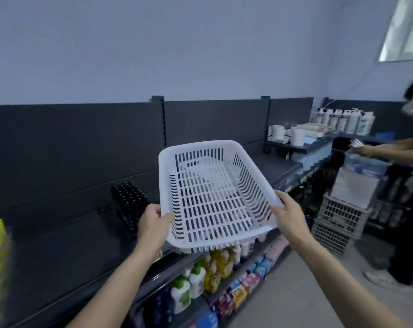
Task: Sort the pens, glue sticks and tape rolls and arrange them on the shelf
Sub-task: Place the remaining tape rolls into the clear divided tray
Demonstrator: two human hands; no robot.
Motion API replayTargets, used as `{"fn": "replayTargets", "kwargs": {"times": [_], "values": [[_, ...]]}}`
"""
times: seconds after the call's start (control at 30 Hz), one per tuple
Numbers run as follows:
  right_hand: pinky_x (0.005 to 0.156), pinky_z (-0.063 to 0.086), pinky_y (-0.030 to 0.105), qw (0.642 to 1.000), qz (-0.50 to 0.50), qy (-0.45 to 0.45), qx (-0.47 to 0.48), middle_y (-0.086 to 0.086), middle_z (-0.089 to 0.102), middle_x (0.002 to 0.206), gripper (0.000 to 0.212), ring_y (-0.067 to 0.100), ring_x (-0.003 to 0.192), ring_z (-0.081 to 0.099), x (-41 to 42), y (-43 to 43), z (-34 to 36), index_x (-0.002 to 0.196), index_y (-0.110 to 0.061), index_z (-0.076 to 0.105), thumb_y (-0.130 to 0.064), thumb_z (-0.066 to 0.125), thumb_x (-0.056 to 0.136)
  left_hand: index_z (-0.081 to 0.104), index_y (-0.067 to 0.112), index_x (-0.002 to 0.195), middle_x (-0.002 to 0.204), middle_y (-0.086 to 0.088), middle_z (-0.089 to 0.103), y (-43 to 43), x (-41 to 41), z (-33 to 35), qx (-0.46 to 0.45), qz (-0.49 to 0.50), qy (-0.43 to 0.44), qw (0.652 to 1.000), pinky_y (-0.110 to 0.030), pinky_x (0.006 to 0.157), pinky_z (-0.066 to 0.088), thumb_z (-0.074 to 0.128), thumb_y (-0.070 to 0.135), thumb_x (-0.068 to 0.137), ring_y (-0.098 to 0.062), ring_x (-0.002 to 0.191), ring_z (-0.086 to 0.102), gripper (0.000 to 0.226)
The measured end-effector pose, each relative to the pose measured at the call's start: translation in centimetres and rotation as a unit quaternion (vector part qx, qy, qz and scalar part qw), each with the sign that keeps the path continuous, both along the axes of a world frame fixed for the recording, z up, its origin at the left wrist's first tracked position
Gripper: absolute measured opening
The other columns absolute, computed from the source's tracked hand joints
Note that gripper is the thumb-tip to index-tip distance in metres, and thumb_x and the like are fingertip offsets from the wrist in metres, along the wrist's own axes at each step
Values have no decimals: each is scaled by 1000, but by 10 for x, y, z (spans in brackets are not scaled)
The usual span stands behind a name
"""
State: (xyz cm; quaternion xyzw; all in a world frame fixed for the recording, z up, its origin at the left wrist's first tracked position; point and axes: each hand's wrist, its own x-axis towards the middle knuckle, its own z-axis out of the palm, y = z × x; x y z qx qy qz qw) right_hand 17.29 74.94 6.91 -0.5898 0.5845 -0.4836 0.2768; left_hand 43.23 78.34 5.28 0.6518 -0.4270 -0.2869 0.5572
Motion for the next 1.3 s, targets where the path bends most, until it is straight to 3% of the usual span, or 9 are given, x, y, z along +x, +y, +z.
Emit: {"fn": "replayTargets", "kwargs": {"times": [0.13,0.3,0.4,0.53,0.73,0.93,1.07,1.2,1.3], "values": [[66,39,27,1000,-30,-3,-7,-2,52,103,38,9,82,50,-53,-50,-6,130,-10,47,-1,42,93,52,12,93,87,5,57,-59,-51,-1,-11,-24,-30,999,-25,58,43,55,12,87,-10,77,56,7],[81,48,45,998,-57,-14,0,5,54,108,35,27,90,55,-105,-133,-7,128,-10,45,-6,43,94,52,14,98,90,6,58,-153,-103,-5,-12,-48,-33,998,-32,73,49,54,14,87,-17,85,59,11],[66,45,34,998,-62,-3,-3,4,54,107,33,19,82,53,-134,-192,0,126,-10,47,-7,44,93,51,13,101,95,3,61,-217,-131,0,-11,-55,-23,998,-35,78,52,54,17,88,-18,86,60,14],[64,42,28,997,-78,-22,-9,3,53,107,33,19,90,52,-173,-263,6,124,-10,49,-2,42,92,48,16,100,89,8,57,-290,-174,7,-14,-65,-55,996,-29,66,47,50,18,91,-12,81,57,9],[83,48,41,996,-80,-38,4,6,58,107,33,25,96,55,-209,-368,-9,120,-7,56,0,43,91,46,16,98,85,14,53,-367,-209,4,-6,-69,-93,993,-23,61,42,47,23,95,-4,77,53,8],[75,48,40,999,2,-48,22,6,62,96,28,25,85,58,-221,-492,-30,111,-8,62,0,44,90,46,13,106,102,3,58,-428,-228,-9,23,-40,-103,994,-18,64,42,44,28,97,-11,88,56,18],[86,48,47,995,58,-65,51,10,62,99,28,26,90,57,-221,-564,-43,111,-6,61,2,45,90,44,16,126,115,5,55,-452,-241,-15,47,14,-113,992,-20,84,36,40,28,99,-9,103,51,30],[81,47,43,991,111,-42,59,10,60,95,30,25,85,55,-213,-607,-61,112,-3,60,4,41,90,34,12,140,139,-6,46,-456,-242,-35,146,113,-235,954,-29,103,35,38,24,98,-19,129,42,43],[80,46,41,988,129,-35,80,15,62,100,33,24,85,53,-202,-621,-77,115,-1,59,6,41,88,37,9,138,130,-9,53,-454,-248,-48,221,138,-335,906,-31,100,38,36,21,98,-24,123,46,42]]}}
